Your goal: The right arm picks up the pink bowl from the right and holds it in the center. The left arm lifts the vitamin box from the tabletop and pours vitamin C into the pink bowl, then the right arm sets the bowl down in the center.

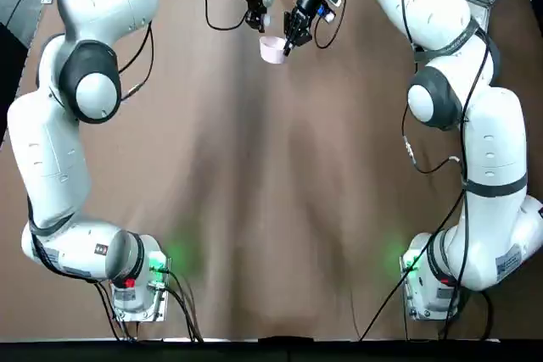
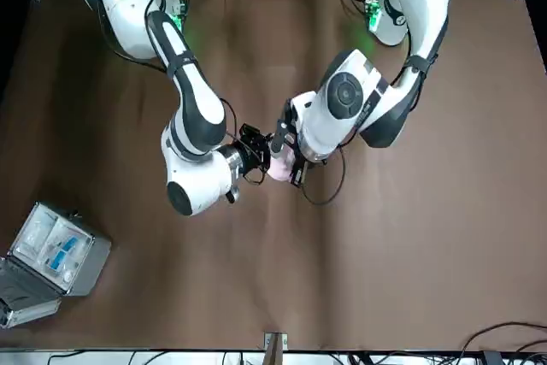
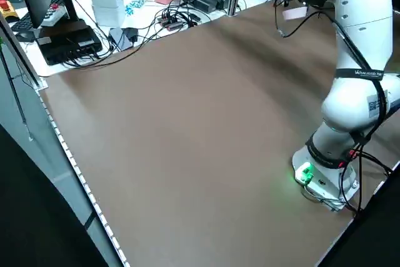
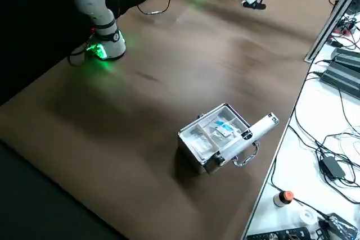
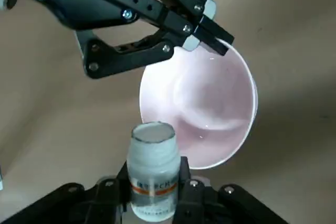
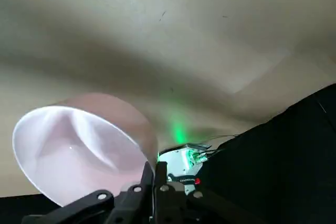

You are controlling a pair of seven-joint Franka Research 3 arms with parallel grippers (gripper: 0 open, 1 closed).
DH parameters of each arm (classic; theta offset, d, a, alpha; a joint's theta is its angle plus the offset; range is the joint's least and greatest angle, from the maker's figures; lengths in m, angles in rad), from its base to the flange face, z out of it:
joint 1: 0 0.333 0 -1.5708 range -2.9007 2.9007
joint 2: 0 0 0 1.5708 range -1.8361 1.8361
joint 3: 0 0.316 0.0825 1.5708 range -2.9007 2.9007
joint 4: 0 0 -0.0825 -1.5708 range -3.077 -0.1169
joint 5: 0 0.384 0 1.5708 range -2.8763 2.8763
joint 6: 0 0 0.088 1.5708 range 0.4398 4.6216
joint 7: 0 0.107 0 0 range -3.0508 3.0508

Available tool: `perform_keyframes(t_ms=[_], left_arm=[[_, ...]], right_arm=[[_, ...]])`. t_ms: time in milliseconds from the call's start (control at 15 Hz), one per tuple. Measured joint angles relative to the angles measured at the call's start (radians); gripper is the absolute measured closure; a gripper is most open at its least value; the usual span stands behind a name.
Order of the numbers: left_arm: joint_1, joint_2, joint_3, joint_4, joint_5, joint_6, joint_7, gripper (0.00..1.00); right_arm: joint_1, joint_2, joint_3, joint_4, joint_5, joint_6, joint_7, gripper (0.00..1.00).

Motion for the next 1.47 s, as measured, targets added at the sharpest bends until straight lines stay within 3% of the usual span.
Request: perform_keyframes(t_ms=[1000, 1467], left_arm=[[-0.056, -0.001, -0.004, 0.005, 0.29, 0.001, -0.011, 0.64], [-0.078, -0.005, -0.004, 0.005, 0.32, 0.0, 0.001, 0.64]], right_arm=[[-0.002, 0.0, -0.001, 0.0, 0.046, 0.0, 0.014, 0.98], [-0.004, 0.0, -0.002, 0.0, 0.055, 0.0, 0.015, 0.98]])
